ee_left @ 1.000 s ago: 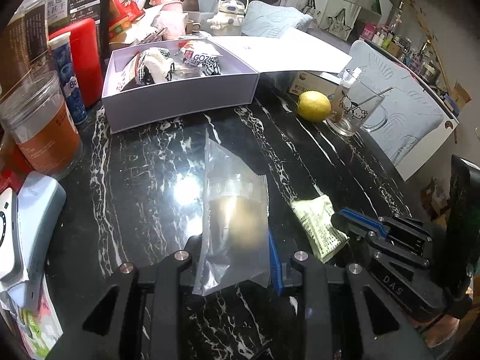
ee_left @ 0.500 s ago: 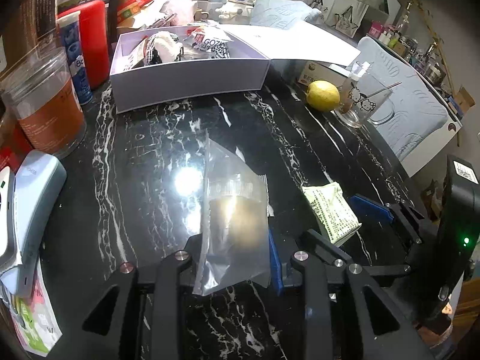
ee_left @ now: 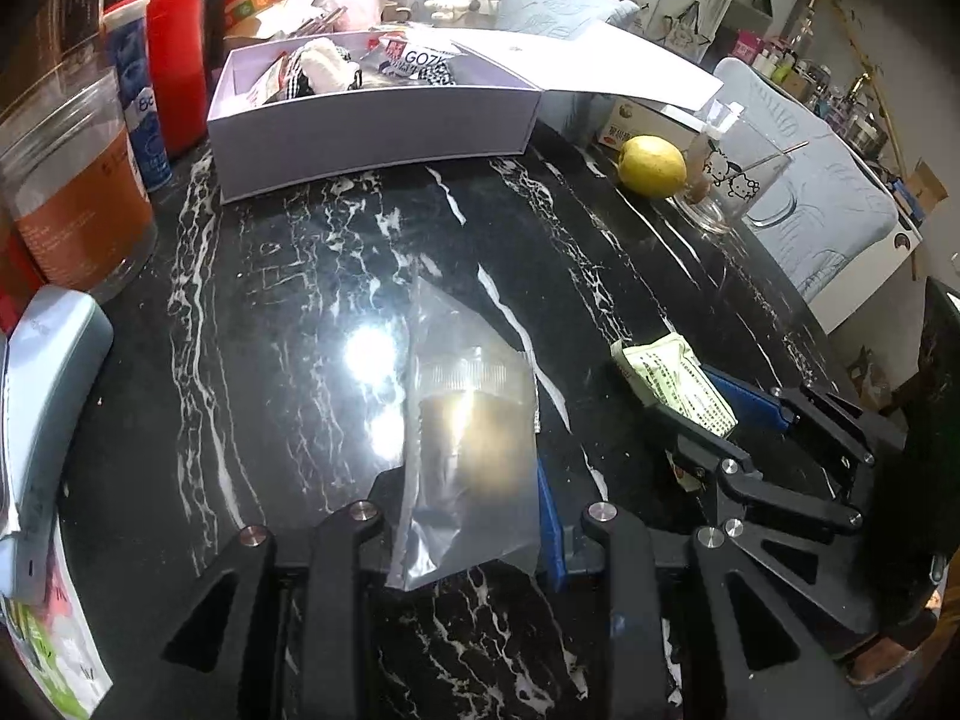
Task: Organize soft objects
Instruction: 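Close the right gripper firmly on the green packet and lift it, then carry the clear bag and green packet up over the white box with both grippers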
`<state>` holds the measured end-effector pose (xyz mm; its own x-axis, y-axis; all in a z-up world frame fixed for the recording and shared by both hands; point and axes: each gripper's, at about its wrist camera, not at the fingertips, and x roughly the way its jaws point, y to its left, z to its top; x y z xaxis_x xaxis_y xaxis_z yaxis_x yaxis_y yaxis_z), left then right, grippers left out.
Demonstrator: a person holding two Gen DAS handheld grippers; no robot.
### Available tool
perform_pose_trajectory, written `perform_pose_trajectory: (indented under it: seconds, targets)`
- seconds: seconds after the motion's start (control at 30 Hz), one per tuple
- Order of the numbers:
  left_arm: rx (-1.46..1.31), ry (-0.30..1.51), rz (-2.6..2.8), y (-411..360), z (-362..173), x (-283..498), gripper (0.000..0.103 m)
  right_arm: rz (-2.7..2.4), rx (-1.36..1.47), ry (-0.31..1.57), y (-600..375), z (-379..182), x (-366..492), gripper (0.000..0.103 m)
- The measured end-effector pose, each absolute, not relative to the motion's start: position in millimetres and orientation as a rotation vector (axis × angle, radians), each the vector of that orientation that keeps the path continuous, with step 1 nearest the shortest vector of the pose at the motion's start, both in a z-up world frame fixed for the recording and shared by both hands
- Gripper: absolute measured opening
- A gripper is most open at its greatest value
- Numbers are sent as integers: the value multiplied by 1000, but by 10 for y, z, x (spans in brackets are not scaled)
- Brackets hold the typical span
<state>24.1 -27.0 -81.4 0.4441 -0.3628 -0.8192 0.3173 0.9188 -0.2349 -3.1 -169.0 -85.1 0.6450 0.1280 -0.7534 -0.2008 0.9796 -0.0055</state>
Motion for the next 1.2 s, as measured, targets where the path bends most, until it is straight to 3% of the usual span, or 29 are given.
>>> perform_pose_trajectory:
  seconds: [0.43, 1.2]
  targets:
    - [-95, 968, -422, -240, -785, 239, 30, 272, -25, 855, -1771, -800, -60, 36]
    - [-52, 745, -434, -265, 88, 381, 30, 376, 20, 643, -1838, 61, 128, 36]
